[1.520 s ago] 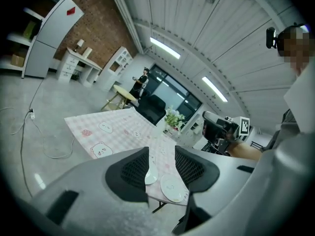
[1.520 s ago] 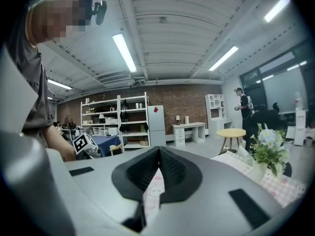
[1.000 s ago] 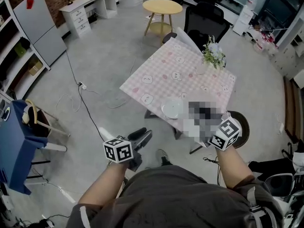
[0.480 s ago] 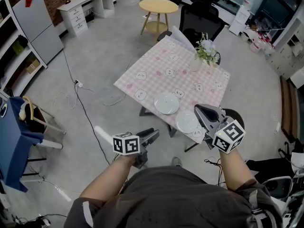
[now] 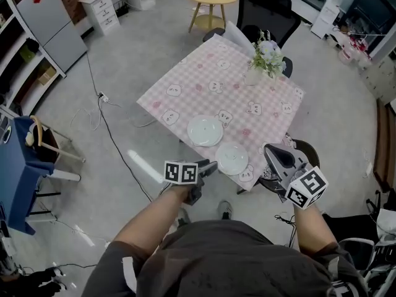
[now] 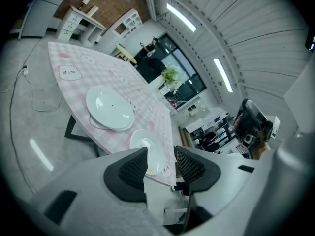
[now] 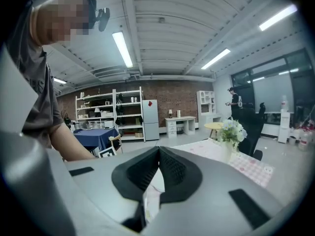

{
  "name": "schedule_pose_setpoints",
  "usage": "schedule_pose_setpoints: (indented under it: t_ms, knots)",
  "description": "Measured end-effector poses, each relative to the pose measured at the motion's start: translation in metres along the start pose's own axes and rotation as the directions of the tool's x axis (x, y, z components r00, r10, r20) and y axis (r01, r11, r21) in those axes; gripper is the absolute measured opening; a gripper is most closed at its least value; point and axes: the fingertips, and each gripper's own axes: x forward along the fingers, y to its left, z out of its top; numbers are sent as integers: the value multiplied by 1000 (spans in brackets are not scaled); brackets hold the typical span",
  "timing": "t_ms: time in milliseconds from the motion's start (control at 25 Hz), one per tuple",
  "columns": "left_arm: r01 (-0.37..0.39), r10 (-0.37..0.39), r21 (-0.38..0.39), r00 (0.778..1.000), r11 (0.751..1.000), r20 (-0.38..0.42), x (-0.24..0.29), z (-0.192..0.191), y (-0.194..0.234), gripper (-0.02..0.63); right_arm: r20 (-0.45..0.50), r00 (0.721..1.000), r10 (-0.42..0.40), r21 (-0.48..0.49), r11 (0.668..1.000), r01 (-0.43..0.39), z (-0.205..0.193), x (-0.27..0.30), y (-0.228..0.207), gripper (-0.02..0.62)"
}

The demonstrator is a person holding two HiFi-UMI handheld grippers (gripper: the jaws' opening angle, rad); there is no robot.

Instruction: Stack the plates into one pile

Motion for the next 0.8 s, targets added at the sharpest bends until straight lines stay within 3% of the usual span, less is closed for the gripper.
schedule_pose_setpoints:
  t_ms: [360,560,680,800]
  knots:
    - [-212,221,87,969,973,-108,64,-15,54,206,-25,1000,-3,37,999,4,-25,-18,-49,-6]
    - [-224,228,43,963,974,-140,85,-19,59,215,-41,999,-15,65,998,18,-38,-26,-68,-6]
    - [-185,182,-6,973,983,-142,92,-21,54,215,-43,999,-20,79,997,24,-42,-26,-71,-6]
    - [-200,194,-21,968,980,-156,95,-24,56,157,-45,999,-28,86,996,32,-43,-28,-74,-6]
